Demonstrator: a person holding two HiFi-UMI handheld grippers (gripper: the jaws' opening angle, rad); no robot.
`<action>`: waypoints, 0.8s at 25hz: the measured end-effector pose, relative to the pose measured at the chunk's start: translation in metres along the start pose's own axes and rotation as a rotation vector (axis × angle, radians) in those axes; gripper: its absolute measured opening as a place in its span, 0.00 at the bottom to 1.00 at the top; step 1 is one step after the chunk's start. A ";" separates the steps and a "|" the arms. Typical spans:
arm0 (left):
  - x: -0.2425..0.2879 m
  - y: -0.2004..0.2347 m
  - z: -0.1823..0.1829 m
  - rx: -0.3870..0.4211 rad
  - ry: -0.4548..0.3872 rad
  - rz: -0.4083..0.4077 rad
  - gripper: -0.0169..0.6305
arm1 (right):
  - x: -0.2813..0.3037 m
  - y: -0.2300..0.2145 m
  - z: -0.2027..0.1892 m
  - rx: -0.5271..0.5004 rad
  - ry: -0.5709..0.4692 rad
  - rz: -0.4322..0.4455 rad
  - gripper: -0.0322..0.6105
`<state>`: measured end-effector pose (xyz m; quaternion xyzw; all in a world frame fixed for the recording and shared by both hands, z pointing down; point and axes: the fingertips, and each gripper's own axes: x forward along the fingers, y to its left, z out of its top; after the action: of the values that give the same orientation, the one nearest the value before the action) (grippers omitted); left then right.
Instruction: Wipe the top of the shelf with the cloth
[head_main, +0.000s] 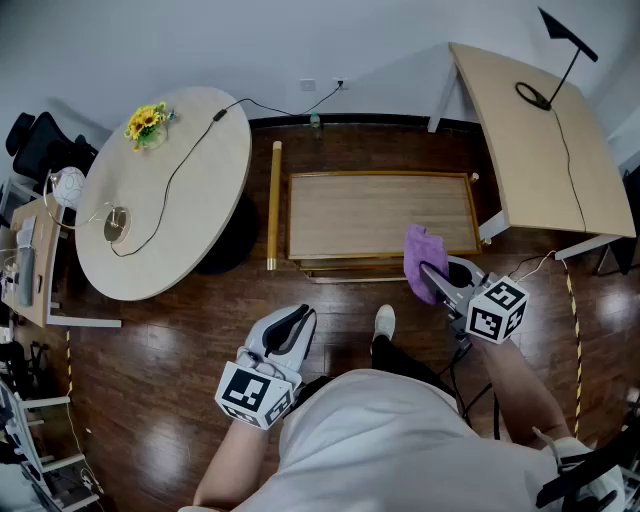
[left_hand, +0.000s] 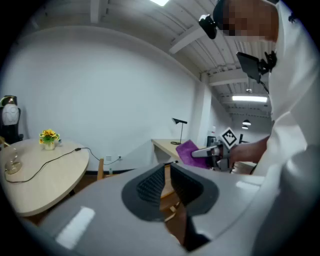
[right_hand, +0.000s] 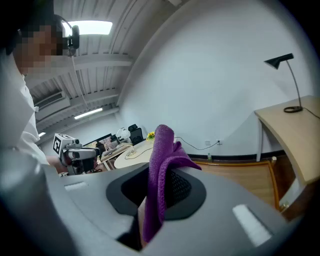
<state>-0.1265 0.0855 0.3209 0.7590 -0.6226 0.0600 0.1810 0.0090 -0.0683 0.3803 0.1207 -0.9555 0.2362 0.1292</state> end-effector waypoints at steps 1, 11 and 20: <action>0.016 0.001 0.007 -0.006 -0.005 -0.002 0.11 | 0.011 -0.013 0.006 -0.009 0.018 0.022 0.13; 0.111 0.039 0.048 -0.022 0.002 -0.075 0.11 | 0.184 -0.098 0.019 0.031 0.126 0.085 0.13; 0.123 0.109 0.044 0.088 0.096 -0.257 0.11 | 0.386 -0.115 -0.031 0.142 0.202 0.043 0.13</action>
<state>-0.2111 -0.0610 0.3408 0.8360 -0.5074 0.0999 0.1836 -0.3139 -0.2178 0.5724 0.0849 -0.9209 0.3169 0.2107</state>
